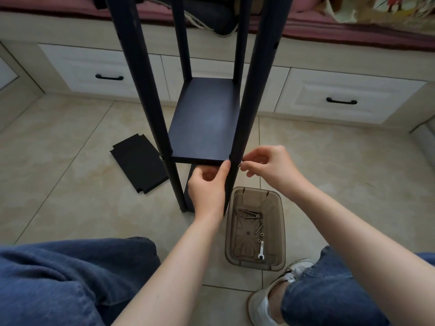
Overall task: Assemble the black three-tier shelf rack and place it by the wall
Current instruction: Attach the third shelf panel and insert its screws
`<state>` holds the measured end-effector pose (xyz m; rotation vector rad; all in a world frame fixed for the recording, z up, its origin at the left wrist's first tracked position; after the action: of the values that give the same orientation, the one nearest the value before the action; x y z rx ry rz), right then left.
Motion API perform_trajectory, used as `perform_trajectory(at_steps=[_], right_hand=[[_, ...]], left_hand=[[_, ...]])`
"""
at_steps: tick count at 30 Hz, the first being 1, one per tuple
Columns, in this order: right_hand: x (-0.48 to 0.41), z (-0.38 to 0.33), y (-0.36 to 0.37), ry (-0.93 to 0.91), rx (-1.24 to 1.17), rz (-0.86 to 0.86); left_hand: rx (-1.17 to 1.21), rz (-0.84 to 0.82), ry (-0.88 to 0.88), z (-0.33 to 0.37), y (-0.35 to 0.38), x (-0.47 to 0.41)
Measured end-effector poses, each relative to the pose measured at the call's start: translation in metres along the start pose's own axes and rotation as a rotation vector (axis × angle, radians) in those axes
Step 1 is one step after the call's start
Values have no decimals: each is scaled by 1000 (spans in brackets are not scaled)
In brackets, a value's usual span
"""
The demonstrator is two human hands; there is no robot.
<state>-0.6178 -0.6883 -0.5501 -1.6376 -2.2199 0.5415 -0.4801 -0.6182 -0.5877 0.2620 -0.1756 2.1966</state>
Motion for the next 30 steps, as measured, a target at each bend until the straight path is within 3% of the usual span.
perform_trajectory(at_steps=[5,7,12,18,21,27,30], right_hand=[[-3,1,1,-11,18,-8],[-3,1,2,-19,26,-20],[-1,2,1,-37,28,4],[-4,10,0,-2,-64,-39],[-2,29,1,36,11,-121],[16,115,13,365,237,-289],[31,160,26,523,244,-278]], left_hand=[[-520,82,706,16,-6,19],[-706,83,850,23,-4,11],[-894,-146,776,24,-2,-10],[-921,-170,793,23,1,-15],[-914,-158,817,20,0,-15],[-873,-122,863,16,0,-15],[-866,-96,874,15,0,-14]])
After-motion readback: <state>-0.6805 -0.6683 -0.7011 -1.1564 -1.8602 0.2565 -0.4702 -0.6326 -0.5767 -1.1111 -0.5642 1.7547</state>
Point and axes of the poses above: each hand's wrist, its own x-axis away from the middle knuckle, its own y-axis out of the palm, z = x × y, the point moved 2 cm from there along -x, towards the middle knuckle, and after that the axes turned 3 degrees about -y, right-handed, at the moved point
